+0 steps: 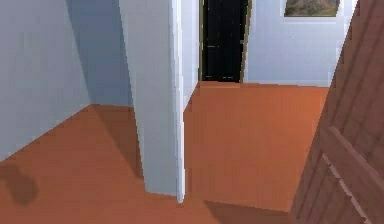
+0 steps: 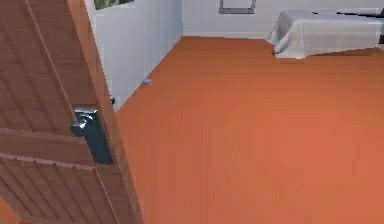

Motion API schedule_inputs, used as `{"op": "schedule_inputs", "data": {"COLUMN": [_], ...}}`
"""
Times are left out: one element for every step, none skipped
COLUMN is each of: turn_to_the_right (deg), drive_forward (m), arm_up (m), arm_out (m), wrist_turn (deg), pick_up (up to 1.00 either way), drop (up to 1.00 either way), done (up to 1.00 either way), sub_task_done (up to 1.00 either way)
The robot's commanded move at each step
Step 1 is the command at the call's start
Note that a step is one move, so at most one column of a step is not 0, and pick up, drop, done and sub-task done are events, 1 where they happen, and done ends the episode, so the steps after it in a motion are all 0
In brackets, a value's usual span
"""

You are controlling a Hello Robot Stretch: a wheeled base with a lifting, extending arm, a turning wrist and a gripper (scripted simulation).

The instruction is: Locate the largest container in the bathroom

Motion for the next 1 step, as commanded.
{"op": "schedule_inputs", "data": {"turn_to_the_right": [3.0], "drive_forward": [0.0], "arm_up": [0.0], "arm_out": [0.0], "wrist_turn": [0.0], "pick_up": [0.0], "drop": [0.0], "done": [0.0], "sub_task_done": [0.0]}}
